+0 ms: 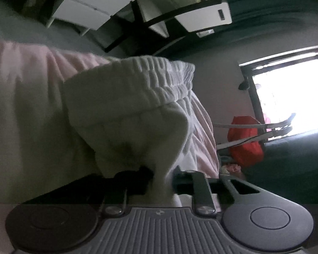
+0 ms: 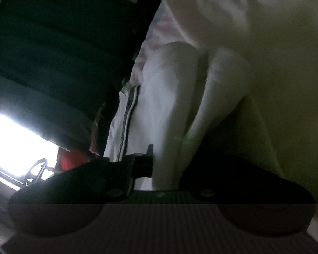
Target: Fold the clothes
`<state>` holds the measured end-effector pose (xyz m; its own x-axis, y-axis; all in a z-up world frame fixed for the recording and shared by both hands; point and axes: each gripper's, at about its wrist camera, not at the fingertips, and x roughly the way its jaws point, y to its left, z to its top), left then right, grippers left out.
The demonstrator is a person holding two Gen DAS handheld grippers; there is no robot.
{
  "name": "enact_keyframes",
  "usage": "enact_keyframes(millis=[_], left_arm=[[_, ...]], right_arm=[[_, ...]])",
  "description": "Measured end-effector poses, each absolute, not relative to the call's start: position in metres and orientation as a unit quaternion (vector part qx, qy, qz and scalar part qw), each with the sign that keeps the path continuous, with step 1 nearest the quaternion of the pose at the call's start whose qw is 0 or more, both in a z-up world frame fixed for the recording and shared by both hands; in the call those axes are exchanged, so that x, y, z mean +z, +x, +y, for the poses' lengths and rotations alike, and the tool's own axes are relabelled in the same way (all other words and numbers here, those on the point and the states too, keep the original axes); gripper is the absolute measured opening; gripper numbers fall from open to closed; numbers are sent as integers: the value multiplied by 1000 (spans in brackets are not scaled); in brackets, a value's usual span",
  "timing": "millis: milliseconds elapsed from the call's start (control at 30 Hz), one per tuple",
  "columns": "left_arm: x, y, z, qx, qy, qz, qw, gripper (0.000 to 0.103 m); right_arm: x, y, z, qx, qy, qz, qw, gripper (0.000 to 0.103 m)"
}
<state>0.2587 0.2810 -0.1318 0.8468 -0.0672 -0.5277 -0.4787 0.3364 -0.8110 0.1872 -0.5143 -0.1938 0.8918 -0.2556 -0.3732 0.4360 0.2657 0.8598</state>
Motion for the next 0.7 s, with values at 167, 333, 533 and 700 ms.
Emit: enact_keyframes(millis=[167, 333, 533, 700], left_arm=[[-108, 230, 289, 124, -540, 232, 800, 15], [-88, 190, 300, 107, -538, 227, 805, 15], [-64, 143, 324, 121, -532, 237, 804, 14], [-52, 105, 344, 116, -524, 247, 807, 15]], right_arm=[[-172, 175, -501, -227, 534, 76, 811, 14], [-145, 139, -495, -208, 520, 94, 823, 14], [-120, 95, -492, -189, 551, 113, 805, 14], [-109, 61, -482, -186, 572, 120, 790, 14]])
